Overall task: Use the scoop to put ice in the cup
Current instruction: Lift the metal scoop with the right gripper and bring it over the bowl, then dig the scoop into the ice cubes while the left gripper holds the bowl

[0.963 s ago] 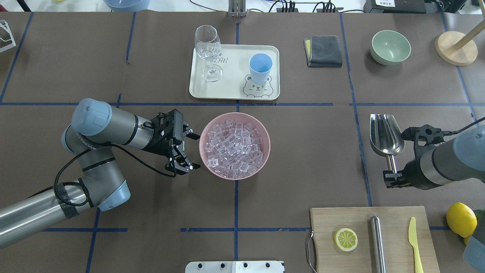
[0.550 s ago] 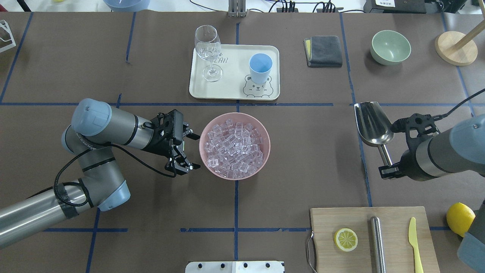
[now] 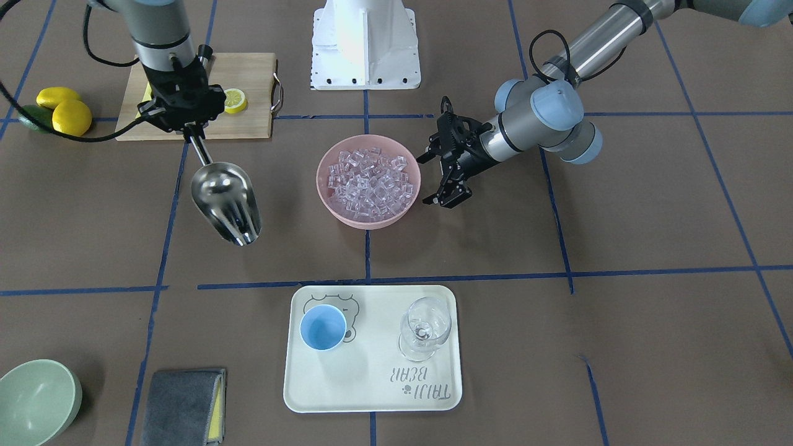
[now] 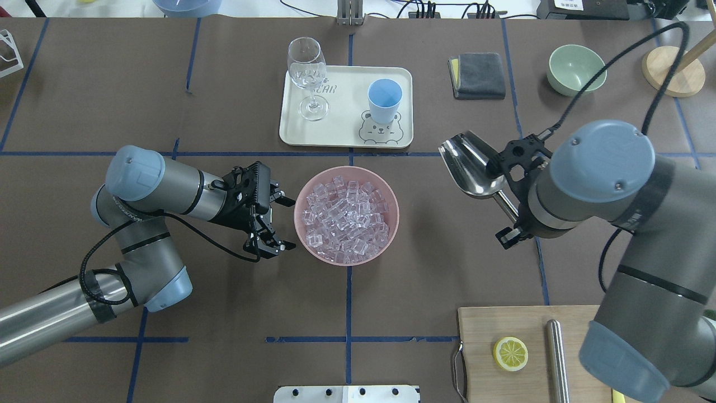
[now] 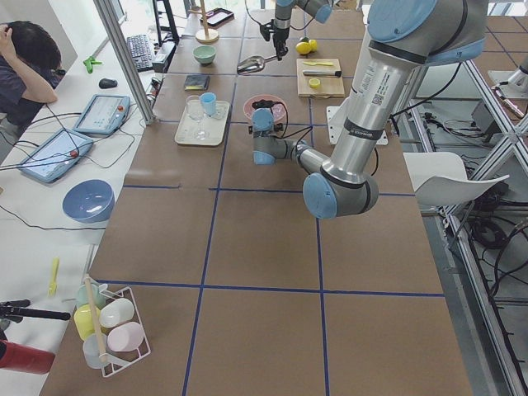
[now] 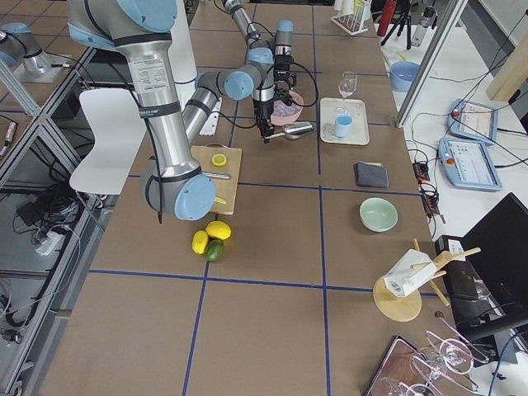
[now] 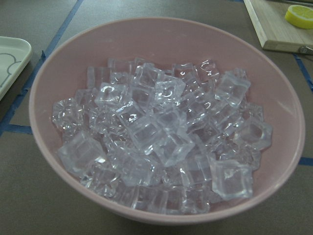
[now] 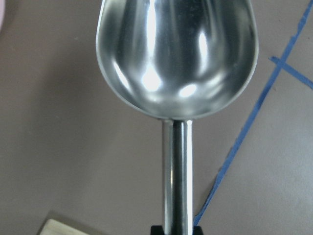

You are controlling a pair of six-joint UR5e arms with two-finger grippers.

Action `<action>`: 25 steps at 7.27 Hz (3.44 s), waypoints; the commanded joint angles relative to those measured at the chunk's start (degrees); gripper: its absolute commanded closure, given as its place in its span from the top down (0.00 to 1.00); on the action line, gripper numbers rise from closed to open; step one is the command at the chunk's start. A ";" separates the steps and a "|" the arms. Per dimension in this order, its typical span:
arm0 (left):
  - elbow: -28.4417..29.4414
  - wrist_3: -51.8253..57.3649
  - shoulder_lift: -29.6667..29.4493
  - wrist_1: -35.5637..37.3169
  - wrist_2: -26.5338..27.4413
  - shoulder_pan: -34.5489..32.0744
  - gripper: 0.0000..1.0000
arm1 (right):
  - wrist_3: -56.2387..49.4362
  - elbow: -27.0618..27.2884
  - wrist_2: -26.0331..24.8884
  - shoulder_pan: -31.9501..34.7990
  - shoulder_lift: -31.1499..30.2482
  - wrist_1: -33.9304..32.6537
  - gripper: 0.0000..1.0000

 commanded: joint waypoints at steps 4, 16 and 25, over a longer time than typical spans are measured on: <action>0.00 -1.43 0.02 -0.15 -0.09 -0.09 1.00 | -5.50 -0.10 -3.49 -6.52 18.74 -26.20 0.00; -0.09 -2.48 -0.07 -0.42 0.00 -0.09 1.00 | -18.58 -21.19 -3.23 -8.28 36.34 -43.18 0.00; -0.09 -2.57 -0.07 -1.03 0.00 -0.44 1.00 | -18.76 -35.87 -3.49 -9.08 39.16 -34.34 0.00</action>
